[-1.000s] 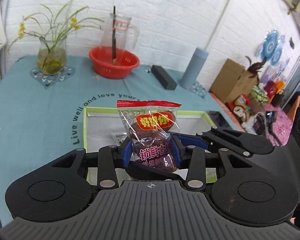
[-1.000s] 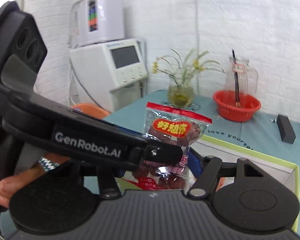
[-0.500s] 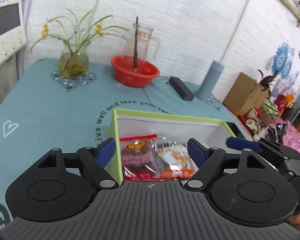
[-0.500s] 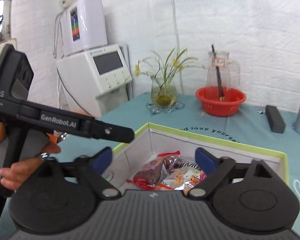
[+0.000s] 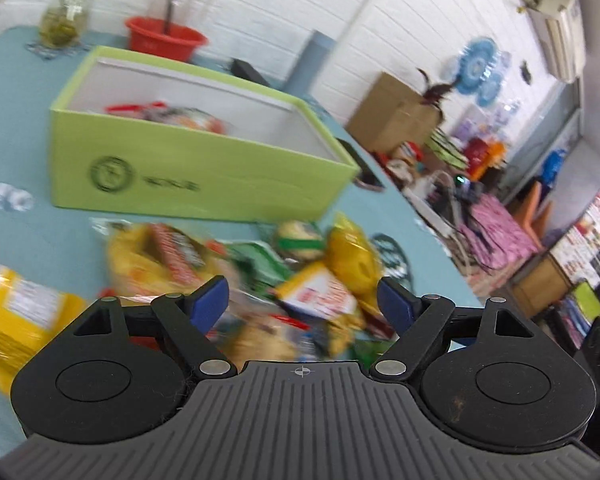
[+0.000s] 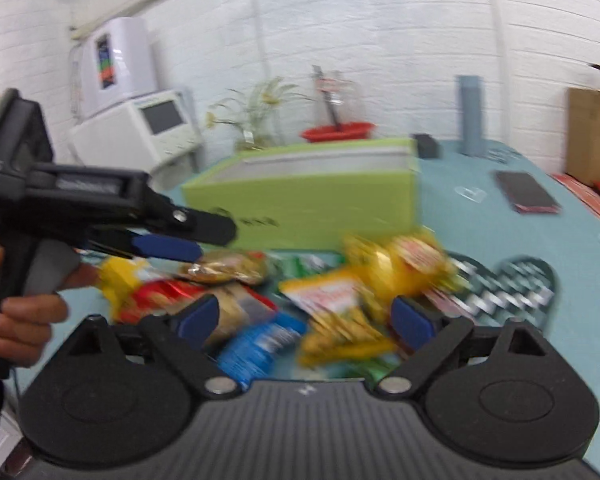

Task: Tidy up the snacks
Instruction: 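Reach the left gripper to the yellow snack bag and grasp it, then lift the yellow bag with the left gripper and carry it over the box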

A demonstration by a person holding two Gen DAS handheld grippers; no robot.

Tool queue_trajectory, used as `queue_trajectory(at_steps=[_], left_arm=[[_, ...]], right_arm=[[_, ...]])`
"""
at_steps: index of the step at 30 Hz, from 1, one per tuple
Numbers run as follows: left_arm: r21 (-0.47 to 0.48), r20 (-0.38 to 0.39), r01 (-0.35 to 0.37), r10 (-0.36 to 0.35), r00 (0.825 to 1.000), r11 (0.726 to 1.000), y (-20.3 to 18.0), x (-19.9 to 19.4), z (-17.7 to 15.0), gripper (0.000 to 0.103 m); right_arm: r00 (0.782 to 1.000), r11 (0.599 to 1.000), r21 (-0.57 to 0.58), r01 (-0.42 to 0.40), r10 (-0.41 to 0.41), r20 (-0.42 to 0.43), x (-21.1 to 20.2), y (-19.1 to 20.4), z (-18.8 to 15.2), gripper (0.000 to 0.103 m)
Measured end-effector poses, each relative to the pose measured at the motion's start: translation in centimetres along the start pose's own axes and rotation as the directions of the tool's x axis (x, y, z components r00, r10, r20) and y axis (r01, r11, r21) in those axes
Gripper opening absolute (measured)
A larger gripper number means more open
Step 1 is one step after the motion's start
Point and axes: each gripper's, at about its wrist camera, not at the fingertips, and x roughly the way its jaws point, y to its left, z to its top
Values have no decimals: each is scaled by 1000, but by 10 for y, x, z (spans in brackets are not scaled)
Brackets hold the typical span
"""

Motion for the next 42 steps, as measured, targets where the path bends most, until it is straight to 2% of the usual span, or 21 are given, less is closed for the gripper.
queue_trajectory(at_steps=[4,10,15,18,20,23,27,31,34,37,38,39,40,42], left_arm=[[-12,-57,25,-25,998,1000,-22,28,3,66],[55,-57,-25,28,998,998,-40,52,40,66],[122,-120,-19,33,992,992,-48,86,63,63],[158,-209,13,21,978,987,-50,114,62,46],[130,-272,58,-21,962,990,-46,130,60,28],[96,-316,90,-56,947,991,-44,143,57,26],[78,-317,115,-85,945,990,-56,148,53,27],[79,-325,147,-114,939,986,-87,166,52,30],[84,-357,175,-135,925,981,-110,190,47,30],[61,-419,202,-158,894,978,-123,213,37,30],[60,-429,201,-156,889,978,-125,216,35,30],[70,-420,196,-150,895,978,-127,214,34,30],[88,-396,186,-137,908,979,-128,211,36,31],[113,-358,165,-115,927,980,-130,208,42,40]], right_arm=[[999,999,20,37,-37,-15,1,-22,-5,93],[997,997,25,-76,75,27,21,-38,17,93],[991,989,68,-128,130,-20,55,-48,27,92],[988,986,87,-142,147,-53,67,-51,28,92],[986,987,70,-145,150,-77,76,-51,30,92],[988,992,19,-121,122,-96,85,-51,33,93],[990,995,-8,-104,103,-97,78,-60,38,93],[998,995,-90,-37,33,-54,55,-71,44,93],[997,994,-104,16,-24,-75,47,-92,42,93],[990,998,-29,52,-55,-133,47,-120,32,93],[988,998,-4,68,-68,-137,44,-126,28,92],[989,996,19,86,-83,-126,38,-131,23,92],[990,994,43,97,-92,-108,31,-134,20,92],[992,989,100,112,-105,-71,20,-138,12,92]])
